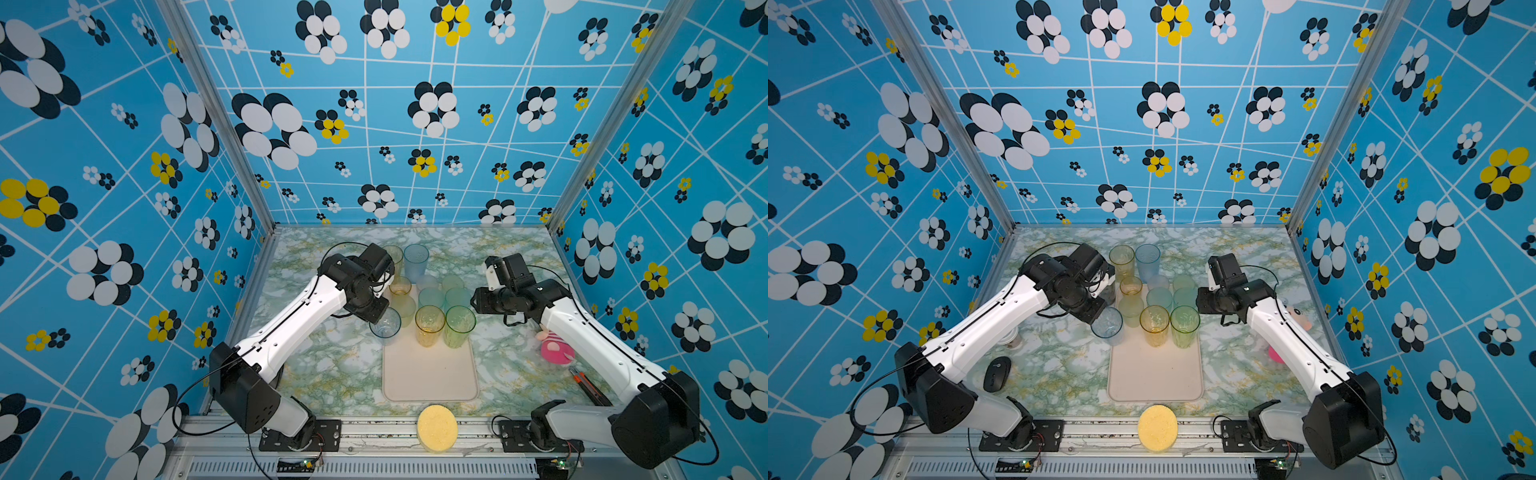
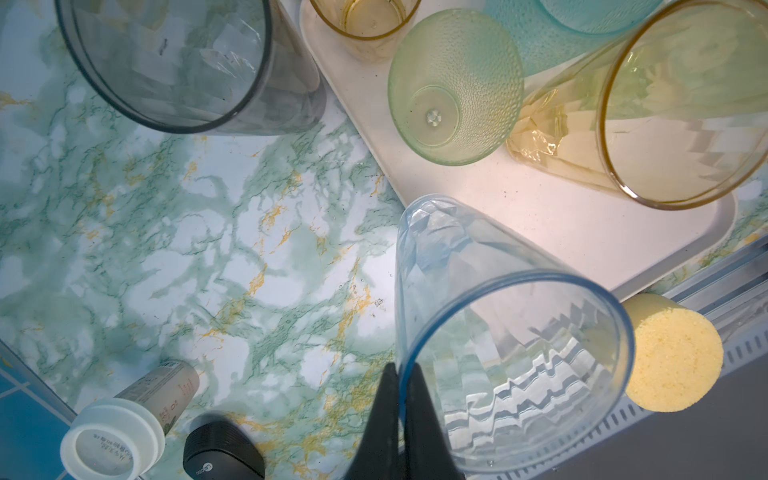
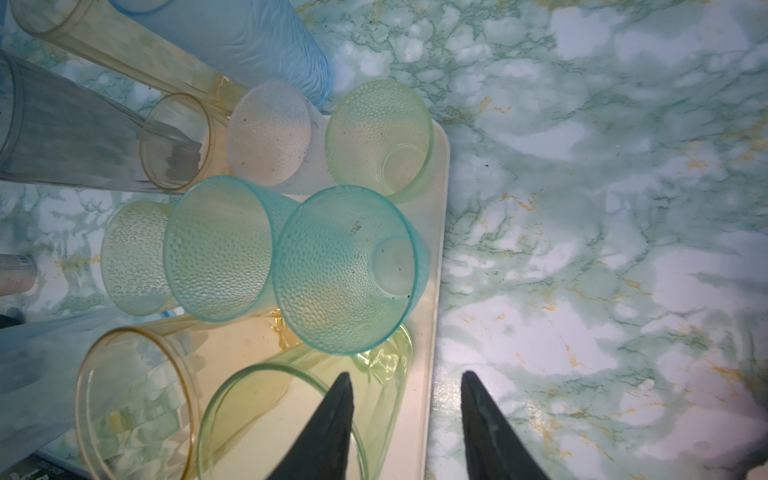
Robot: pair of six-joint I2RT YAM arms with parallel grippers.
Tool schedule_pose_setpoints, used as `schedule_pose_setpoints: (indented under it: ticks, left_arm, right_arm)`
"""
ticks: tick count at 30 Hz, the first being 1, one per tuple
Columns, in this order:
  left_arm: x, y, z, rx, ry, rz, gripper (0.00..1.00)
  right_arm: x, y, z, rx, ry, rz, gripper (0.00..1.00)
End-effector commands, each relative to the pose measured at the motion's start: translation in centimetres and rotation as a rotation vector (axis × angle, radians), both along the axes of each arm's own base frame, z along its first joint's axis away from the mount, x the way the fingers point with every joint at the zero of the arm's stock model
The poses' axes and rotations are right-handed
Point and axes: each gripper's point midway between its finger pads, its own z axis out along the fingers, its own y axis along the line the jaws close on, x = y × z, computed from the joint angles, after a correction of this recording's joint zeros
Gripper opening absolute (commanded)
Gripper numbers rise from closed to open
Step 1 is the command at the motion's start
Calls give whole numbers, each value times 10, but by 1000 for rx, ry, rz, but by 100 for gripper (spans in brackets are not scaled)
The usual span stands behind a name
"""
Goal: Place the glasses into the tray
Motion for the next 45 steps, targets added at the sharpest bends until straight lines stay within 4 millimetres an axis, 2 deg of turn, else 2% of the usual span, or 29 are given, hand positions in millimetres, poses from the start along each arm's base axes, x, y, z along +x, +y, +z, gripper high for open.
schedule_pose_setpoints:
  ticks: [1,11,19,30,45]
  left_arm:
    - [4,-15,-3,-30,6,-9,6]
    - [11,-33,-11,-29,10,-41,6]
    - [20,-40,-17,-12,-3,-51,6]
    - [25,-41,-32,15,17,-53,6]
    - [28,-35,-31,27,7,-44,10]
  right_arm:
    - [-4,2,2,21,-6,0,45]
    - [-5,3,-2,21,3,2,45]
    - [-4,3,-4,19,5,5,45]
    - [-4,2,-10,2,20,5,45]
    - [-1,3,-12,-1,31,5,45]
